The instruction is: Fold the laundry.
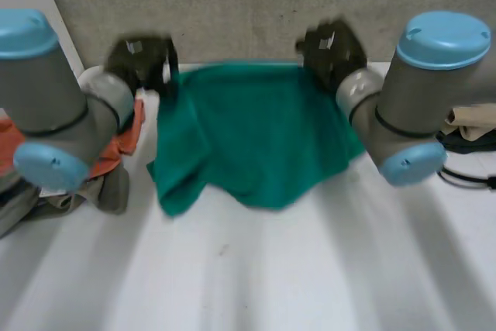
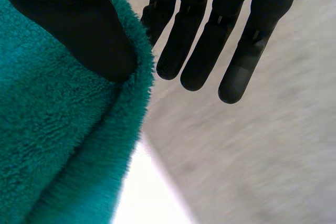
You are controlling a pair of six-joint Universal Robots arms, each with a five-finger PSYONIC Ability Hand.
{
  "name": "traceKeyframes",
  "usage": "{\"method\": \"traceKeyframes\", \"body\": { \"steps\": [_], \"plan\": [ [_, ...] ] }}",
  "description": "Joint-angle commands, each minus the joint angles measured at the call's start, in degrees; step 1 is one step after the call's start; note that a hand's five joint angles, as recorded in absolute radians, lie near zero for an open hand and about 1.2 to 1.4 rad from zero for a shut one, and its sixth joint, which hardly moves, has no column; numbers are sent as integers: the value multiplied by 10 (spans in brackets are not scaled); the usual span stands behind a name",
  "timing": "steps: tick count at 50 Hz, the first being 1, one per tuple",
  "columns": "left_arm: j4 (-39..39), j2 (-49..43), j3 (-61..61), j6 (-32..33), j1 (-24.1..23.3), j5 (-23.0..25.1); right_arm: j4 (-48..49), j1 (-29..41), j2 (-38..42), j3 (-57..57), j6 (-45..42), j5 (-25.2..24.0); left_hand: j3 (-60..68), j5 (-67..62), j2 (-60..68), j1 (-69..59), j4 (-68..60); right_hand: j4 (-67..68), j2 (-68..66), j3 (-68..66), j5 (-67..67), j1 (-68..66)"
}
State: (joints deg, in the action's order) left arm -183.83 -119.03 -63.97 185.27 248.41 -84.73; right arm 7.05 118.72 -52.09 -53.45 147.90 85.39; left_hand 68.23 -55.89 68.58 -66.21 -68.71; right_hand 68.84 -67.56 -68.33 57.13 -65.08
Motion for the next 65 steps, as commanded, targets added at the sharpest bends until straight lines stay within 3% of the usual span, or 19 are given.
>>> {"method": "traceKeyframes", "body": {
  "steps": [1, 5, 10, 20, 31, 33, 34, 36, 42, 56, 65],
  "plan": [
    [-195, 86, 40, -19, 10, -13, 243, -9, -70, 8, 55, 12, 118, -141, 114, -138, -113, 112, -124, -117, 129, -149],
    [-178, 120, 31, -23, 15, -3, 243, -6, -110, -17, 54, -21, 118, -141, 114, -138, -113, 112, -124, -117, 129, -149],
    [-90, 153, -8, -24, 28, 36, 173, -2, -144, -59, 51, -55, 118, -141, 114, -138, -113, 112, -124, -117, 129, -149],
    [69, 163, -208, -8, 45, 70, 17, 35, -110, -226, -13, -80, 118, -141, 114, -138, -113, 112, -124, -117, 129, -149],
    [-21, 22, -304, 125, 53, 30, 39, 60, -30, -300, -53, -21, 118, -141, 114, -138, -113, 112, -124, -117, 129, -149],
    [-23, 25, -304, 129, 51, 26, 40, 60, -35, -301, -44, -15, 29, -53, 26, -49, -24, 112, -124, -117, 129, -149],
    [-27, 33, -305, 124, 48, 25, 39, 59, -39, -303, -33, -12, -131, 108, -135, 111, 136, 112, -124, -117, 129, -149],
    [-35, 53, -313, 105, 44, 28, 39, 59, -48, -308, -18, -14, -327, 303, -330, 307, 332, 112, -124, -117, 129, -149],
    [-41, 105, -355, 60, 36, 23, 43, 58, -63, -324, 2, -15, -442, 419, -446, 422, 447, 112, -124, -117, 129, -149],
    [-46, 149, -472, 90, 63, -19, 44, 63, -54, -326, 3, -12, -454, 431, -458, 434, 459, 112, -124, -117, 129, -149],
    [-87, 83, -444, 98, 110, 22, 44, 71, -53, -331, 2, -11, -377, 353, -380, 357, 382, 112, -124, -117, 129, -149]
  ]
}}
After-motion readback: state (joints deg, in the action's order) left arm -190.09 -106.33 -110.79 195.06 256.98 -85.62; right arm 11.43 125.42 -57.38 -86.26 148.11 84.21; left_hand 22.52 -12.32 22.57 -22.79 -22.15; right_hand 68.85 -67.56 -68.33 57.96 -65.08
